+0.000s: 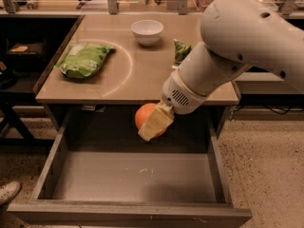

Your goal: Place orange into top drawer

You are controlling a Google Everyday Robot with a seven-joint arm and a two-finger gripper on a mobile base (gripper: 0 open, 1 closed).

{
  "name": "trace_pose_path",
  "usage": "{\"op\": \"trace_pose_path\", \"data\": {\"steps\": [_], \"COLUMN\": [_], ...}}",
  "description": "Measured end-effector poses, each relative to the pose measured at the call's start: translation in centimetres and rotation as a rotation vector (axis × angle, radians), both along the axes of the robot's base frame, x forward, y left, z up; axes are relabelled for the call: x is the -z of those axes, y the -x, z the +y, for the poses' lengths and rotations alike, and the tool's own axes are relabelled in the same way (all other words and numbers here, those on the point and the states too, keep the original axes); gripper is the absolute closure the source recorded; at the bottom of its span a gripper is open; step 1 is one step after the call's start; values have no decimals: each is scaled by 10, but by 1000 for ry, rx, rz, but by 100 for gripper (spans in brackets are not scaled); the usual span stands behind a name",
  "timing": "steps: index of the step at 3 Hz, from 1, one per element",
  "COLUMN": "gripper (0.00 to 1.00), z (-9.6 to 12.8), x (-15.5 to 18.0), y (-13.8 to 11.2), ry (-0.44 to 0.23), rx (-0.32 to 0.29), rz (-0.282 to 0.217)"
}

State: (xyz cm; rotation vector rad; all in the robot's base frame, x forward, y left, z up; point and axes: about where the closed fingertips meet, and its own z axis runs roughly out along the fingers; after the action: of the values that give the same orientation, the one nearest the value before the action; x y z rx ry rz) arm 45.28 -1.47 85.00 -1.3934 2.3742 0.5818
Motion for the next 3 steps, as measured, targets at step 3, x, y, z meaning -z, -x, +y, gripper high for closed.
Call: {"op": "trace_pose_path", "data": {"steps": [3], "gripper": [100], "z": [26], "x": [124], "y": [40], "ry": [-108], "rx": [38], "rz": [206]}}
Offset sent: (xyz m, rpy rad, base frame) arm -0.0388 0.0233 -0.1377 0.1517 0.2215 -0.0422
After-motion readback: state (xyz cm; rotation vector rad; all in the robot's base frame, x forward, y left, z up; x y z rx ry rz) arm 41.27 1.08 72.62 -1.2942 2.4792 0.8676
